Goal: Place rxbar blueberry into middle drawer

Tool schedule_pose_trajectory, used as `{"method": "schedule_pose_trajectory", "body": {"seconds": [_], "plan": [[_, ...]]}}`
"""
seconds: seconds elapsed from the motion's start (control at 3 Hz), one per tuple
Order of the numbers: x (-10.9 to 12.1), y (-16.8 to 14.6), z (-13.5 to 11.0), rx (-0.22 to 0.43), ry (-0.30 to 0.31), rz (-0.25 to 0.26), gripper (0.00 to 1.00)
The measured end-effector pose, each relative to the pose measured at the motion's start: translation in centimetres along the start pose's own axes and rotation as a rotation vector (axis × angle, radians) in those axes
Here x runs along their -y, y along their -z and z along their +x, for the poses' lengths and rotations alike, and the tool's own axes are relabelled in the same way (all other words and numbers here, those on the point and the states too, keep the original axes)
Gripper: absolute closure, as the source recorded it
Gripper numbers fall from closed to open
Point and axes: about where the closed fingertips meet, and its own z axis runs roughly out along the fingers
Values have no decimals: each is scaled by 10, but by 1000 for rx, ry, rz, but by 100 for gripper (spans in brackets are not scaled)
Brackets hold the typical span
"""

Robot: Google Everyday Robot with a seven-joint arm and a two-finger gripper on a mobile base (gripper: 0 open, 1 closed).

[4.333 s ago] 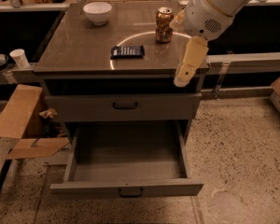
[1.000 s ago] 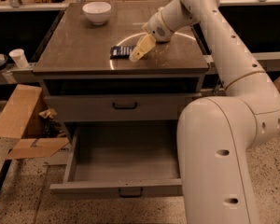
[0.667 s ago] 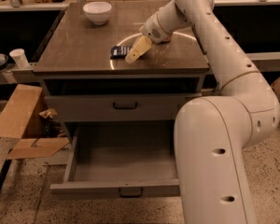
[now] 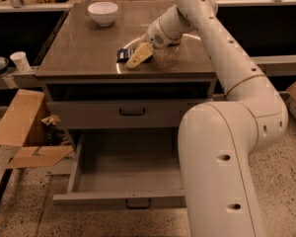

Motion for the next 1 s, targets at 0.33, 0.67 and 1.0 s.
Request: {"method": "schedule_pose_trajectory", "body": {"seconds": [0.33, 0.67, 1.0], "plan": [[-1, -4, 0, -7, 1, -5, 48], [-4, -4, -3, -7, 13, -7, 71], [-8, 13, -14, 16, 47, 11, 94]]}}
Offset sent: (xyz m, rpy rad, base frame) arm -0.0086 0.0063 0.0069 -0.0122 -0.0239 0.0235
